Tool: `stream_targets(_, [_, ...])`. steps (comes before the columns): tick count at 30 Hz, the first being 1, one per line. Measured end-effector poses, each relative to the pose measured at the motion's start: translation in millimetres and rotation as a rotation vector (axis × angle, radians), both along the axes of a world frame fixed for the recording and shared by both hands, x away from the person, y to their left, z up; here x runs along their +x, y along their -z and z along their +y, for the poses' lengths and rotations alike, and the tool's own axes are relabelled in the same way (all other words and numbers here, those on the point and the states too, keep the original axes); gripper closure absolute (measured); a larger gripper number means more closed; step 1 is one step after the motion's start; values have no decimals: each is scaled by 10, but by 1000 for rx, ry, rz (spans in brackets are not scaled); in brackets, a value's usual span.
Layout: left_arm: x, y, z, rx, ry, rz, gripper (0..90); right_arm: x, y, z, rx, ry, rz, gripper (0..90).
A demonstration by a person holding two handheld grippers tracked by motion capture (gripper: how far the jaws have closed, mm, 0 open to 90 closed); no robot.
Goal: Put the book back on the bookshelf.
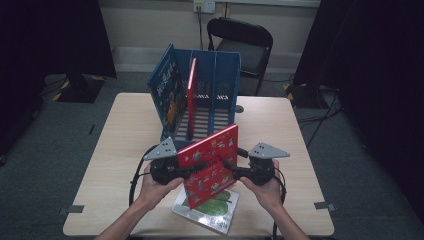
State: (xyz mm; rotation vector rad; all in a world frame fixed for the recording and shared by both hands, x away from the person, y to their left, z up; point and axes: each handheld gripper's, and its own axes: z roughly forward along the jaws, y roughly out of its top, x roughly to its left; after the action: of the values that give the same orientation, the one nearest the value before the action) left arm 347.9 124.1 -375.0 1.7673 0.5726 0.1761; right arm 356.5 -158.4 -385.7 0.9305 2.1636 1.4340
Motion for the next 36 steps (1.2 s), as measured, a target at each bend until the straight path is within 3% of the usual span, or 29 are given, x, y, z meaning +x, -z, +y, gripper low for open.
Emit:
stream_targets(5, [43, -23, 42, 15, -23, -30, 775, 47, -24, 109, -18, 21, -36, 328])
stream_targets(8, [59, -33, 72, 9, -27, -39, 776, 82, -51, 145, 5, 27, -50, 316])
stream_targets(15, [-18, -27, 8, 11, 5, -40, 716, 70, -5, 120, 17, -16, -10, 242])
stream_targets(22, [-64, -67, -16, -26, 38, -25, 684, 21, -59, 14, 57, -39, -18, 208])
stream_targets(36, [-126, -146, 46, -64, 64, -18, 646, -16, -87, 44, 51, -38, -27, 187])
